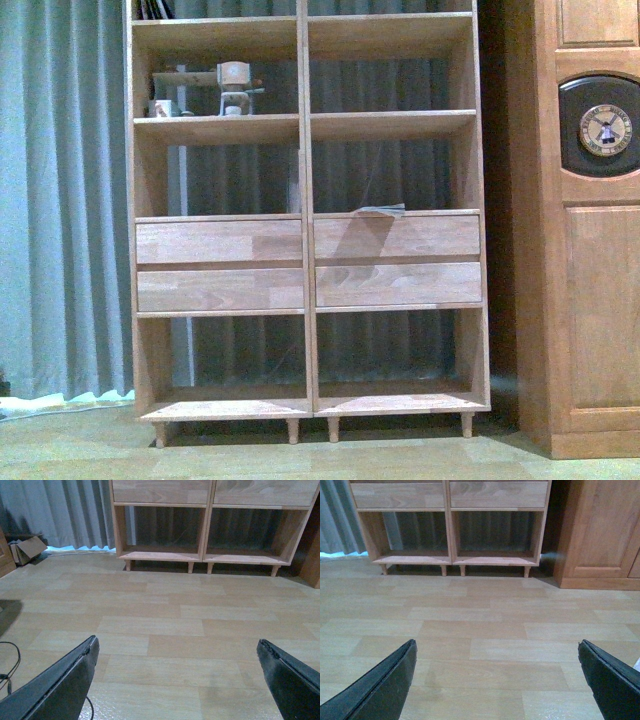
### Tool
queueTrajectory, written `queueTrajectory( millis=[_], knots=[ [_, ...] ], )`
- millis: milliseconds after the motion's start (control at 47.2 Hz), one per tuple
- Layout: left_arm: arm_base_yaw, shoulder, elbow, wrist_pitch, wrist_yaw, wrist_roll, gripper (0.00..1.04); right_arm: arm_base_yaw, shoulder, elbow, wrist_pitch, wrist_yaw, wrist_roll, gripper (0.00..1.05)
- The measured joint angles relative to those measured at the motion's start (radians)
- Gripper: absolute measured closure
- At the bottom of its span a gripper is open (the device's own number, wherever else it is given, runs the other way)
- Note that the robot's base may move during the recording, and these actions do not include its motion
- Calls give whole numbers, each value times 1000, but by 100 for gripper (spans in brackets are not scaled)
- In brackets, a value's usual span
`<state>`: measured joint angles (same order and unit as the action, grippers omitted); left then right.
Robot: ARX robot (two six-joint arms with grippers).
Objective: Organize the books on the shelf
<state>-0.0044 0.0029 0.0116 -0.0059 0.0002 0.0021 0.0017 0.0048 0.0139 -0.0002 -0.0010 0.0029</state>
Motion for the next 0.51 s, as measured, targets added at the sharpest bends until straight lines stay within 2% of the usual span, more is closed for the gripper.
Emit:
queueTrajectory(
  millis=[509],
  knots=[
    [0,0,0,0,0,0,7,0,0,0,0,0,0,7]
  ],
)
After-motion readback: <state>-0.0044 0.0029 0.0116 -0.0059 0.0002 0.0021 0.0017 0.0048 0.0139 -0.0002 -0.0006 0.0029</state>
